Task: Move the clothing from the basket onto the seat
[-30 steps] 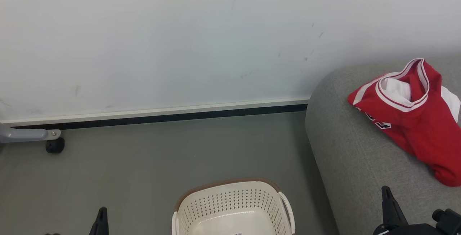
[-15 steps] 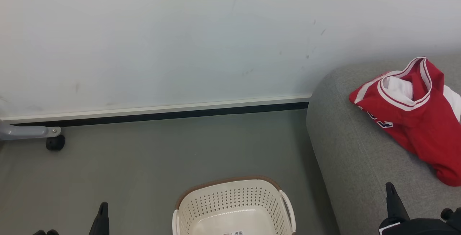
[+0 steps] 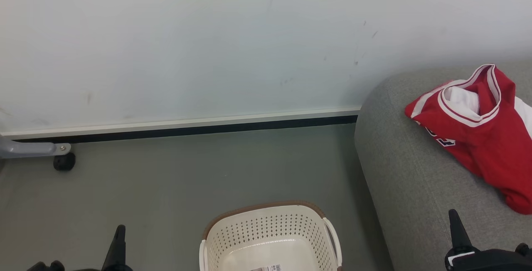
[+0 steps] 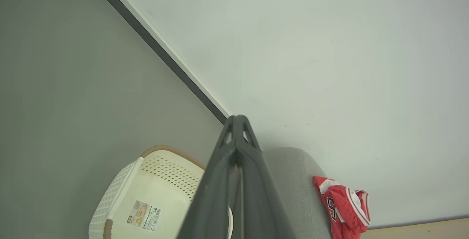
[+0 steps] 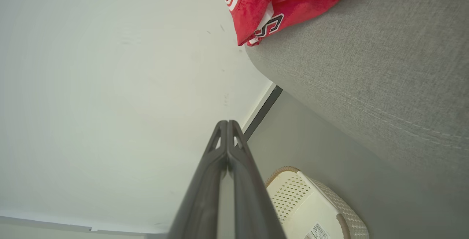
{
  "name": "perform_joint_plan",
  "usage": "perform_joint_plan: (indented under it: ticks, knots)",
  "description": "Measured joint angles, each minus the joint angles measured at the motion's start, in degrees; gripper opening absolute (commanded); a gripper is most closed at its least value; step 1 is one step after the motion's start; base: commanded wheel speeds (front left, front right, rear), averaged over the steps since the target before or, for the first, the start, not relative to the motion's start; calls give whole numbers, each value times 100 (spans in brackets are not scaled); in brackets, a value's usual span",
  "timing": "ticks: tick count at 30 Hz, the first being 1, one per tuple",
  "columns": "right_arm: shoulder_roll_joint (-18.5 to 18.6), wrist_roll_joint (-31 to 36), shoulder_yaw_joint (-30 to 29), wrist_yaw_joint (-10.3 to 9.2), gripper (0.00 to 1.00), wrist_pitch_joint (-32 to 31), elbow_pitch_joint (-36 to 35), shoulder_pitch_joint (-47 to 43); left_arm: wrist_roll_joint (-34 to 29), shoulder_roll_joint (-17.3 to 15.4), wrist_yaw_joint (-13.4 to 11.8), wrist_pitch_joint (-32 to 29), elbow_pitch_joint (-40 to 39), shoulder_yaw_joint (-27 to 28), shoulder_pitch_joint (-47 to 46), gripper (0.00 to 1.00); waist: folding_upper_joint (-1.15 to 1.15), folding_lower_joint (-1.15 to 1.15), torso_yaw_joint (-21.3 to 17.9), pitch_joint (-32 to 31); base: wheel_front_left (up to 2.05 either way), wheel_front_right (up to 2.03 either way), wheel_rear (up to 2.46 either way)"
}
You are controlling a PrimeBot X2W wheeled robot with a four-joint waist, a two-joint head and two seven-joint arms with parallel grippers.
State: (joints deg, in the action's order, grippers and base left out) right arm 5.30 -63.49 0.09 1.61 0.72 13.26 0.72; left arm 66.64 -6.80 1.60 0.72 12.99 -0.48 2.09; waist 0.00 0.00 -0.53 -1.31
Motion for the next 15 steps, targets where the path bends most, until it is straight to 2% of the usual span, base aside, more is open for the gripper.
perform_joint_plan:
  ticks: [15]
  knots:
    - [-92,-1034,-286,197,0,-271,153,139,904,165,202,-272,145,201,-243,0,0,0,20,53,0,0,0]
